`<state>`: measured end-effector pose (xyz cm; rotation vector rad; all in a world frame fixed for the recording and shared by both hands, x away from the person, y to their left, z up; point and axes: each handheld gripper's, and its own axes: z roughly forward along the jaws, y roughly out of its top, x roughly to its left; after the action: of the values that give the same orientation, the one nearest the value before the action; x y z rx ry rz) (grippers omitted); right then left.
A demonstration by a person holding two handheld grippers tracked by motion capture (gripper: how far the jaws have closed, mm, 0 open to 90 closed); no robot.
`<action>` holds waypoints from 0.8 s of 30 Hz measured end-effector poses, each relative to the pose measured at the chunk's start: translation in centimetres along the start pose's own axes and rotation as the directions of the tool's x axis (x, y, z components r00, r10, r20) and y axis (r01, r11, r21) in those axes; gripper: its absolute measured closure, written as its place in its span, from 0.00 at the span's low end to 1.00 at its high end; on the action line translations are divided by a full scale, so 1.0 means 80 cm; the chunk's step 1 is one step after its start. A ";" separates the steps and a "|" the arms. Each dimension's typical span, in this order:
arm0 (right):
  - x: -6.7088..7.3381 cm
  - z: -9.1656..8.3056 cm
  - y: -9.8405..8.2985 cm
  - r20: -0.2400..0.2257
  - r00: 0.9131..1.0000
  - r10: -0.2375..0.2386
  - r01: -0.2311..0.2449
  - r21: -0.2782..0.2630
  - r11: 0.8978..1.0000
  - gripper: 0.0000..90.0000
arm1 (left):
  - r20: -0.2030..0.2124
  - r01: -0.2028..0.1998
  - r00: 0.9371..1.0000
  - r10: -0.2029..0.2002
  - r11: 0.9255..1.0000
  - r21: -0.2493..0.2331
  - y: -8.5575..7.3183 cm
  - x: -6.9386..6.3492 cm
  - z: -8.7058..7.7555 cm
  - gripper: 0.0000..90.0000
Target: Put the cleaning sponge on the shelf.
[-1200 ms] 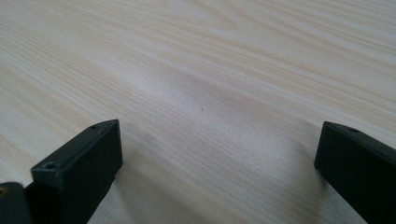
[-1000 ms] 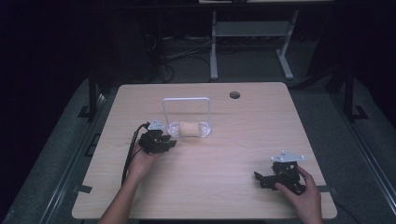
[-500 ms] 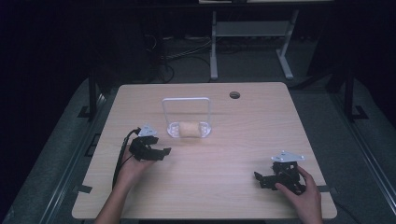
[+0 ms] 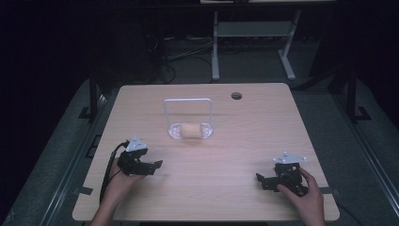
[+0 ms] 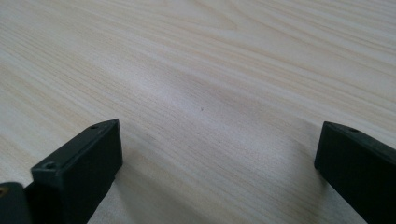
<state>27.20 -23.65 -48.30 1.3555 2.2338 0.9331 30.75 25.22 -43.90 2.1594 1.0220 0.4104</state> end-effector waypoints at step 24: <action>0.000 0.000 0.000 -0.001 1.000 0.003 -0.003 0.000 1.000 0.01 | -0.029 0.000 1.000 0.001 0.999 0.053 -0.063 -0.007 -0.011 0.15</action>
<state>27.19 -23.63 -48.30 1.3589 2.2333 0.9346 27.16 27.44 -46.89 2.2067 1.0591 0.4199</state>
